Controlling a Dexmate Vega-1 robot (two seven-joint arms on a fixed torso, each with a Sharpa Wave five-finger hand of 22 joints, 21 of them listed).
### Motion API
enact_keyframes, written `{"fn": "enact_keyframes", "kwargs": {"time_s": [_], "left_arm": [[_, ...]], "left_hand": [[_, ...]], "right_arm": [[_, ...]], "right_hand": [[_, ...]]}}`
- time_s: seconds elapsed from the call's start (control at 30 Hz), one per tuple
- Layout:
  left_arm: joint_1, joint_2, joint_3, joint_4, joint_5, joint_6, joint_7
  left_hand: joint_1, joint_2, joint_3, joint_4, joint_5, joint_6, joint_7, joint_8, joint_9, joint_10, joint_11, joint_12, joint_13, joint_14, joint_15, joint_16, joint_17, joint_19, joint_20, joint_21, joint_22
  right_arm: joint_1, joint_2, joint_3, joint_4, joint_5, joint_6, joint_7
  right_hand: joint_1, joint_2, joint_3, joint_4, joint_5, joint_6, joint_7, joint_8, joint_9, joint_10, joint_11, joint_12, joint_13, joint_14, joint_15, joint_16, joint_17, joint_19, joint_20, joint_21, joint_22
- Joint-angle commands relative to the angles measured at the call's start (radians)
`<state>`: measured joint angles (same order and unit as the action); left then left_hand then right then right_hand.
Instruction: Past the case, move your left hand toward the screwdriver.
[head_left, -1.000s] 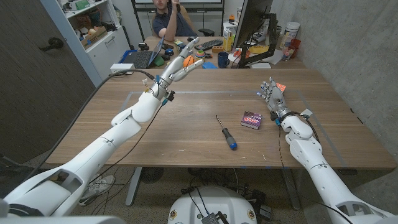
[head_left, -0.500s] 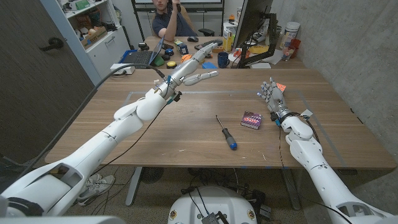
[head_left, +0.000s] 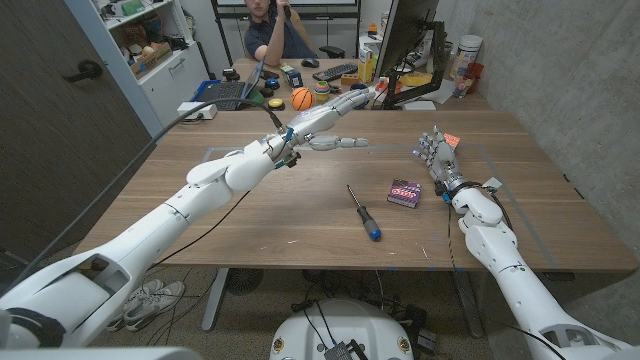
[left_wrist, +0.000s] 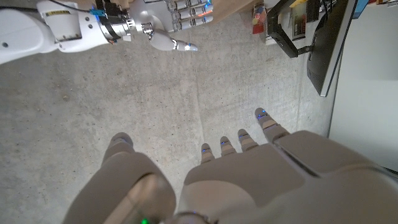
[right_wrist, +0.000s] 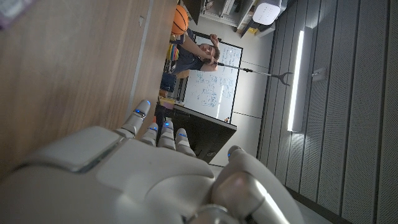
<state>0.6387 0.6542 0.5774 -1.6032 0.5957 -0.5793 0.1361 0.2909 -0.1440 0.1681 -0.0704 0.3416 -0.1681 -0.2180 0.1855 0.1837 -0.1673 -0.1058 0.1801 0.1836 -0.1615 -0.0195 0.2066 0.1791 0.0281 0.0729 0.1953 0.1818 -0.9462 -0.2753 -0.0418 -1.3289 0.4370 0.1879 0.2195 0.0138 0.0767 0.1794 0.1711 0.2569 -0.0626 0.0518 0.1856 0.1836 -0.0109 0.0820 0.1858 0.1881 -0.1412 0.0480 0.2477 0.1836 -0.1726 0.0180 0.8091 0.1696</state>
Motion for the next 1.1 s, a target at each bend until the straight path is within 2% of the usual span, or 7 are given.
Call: {"fn": "enact_keyframes", "kwargs": {"time_s": [0.03, 0.57, 0.8, 1.1], "left_arm": [[-0.031, 0.019, 0.057, -0.037, 0.079, 0.027, -0.088], [-0.079, 0.024, 0.121, -0.062, 0.062, 0.073, -0.301], [-0.096, 0.025, 0.137, -0.072, 0.056, 0.092, -0.369], [-0.116, 0.022, 0.156, -0.076, 0.051, 0.114, -0.442]], "left_hand": [[0.013, -0.001, 0.001, -0.006, 0.006, -0.030, -0.002, 0.002, 0.005, -0.009, 0.000, 0.002, 0.004, 0.007, -0.006, 0.003, 0.002, 0.004, -0.003, 0.002, 0.002], [0.057, 0.001, -0.010, -0.027, 0.012, -0.047, -0.002, 0.006, 0.006, 0.029, -0.013, 0.016, 0.003, 0.068, -0.034, 0.022, 0.001, 0.037, 0.005, 0.008, 0.000], [0.076, 0.001, -0.013, -0.035, 0.015, -0.044, -0.002, 0.010, 0.006, 0.046, -0.030, 0.019, 0.003, 0.080, -0.040, 0.023, 0.000, 0.051, 0.003, 0.010, -0.001], [0.121, 0.010, -0.018, -0.052, 0.020, 0.006, -0.002, 0.032, 0.011, 0.108, -0.051, 0.029, 0.002, 0.099, -0.044, 0.020, -0.002, 0.085, -0.002, 0.013, -0.003]], "right_arm": [[0.006, 0.005, 0.004, 0.016, 0.002, 0.002, 0.006], [0.018, 0.012, 0.005, 0.039, 0.001, 0.005, 0.010], [0.026, 0.017, 0.006, 0.052, 0.000, 0.004, 0.010], [0.036, 0.022, 0.008, 0.065, 0.000, 0.002, 0.009]], "right_hand": [[-0.002, 0.031, -0.003, 0.000, 0.006, -0.008, -0.002, 0.006, 0.004, 0.001, 0.007, 0.006, 0.005, -0.005, 0.005, -0.004, 0.003, -0.041, 0.002, -0.002, 0.004], [-0.004, 0.031, -0.009, 0.001, 0.007, -0.007, -0.002, 0.005, 0.004, 0.003, 0.004, 0.007, 0.005, -0.003, 0.005, -0.004, 0.003, -0.038, 0.002, -0.008, 0.004], [-0.004, 0.031, -0.012, 0.002, 0.007, -0.007, -0.002, 0.005, 0.004, 0.004, 0.004, 0.007, 0.005, -0.003, 0.003, -0.004, 0.003, -0.037, 0.002, -0.011, 0.005], [-0.005, 0.031, -0.015, 0.002, 0.007, -0.007, -0.002, 0.005, 0.004, 0.006, 0.006, 0.008, 0.005, 0.001, 0.002, -0.003, 0.003, -0.036, 0.002, -0.015, 0.005]]}}
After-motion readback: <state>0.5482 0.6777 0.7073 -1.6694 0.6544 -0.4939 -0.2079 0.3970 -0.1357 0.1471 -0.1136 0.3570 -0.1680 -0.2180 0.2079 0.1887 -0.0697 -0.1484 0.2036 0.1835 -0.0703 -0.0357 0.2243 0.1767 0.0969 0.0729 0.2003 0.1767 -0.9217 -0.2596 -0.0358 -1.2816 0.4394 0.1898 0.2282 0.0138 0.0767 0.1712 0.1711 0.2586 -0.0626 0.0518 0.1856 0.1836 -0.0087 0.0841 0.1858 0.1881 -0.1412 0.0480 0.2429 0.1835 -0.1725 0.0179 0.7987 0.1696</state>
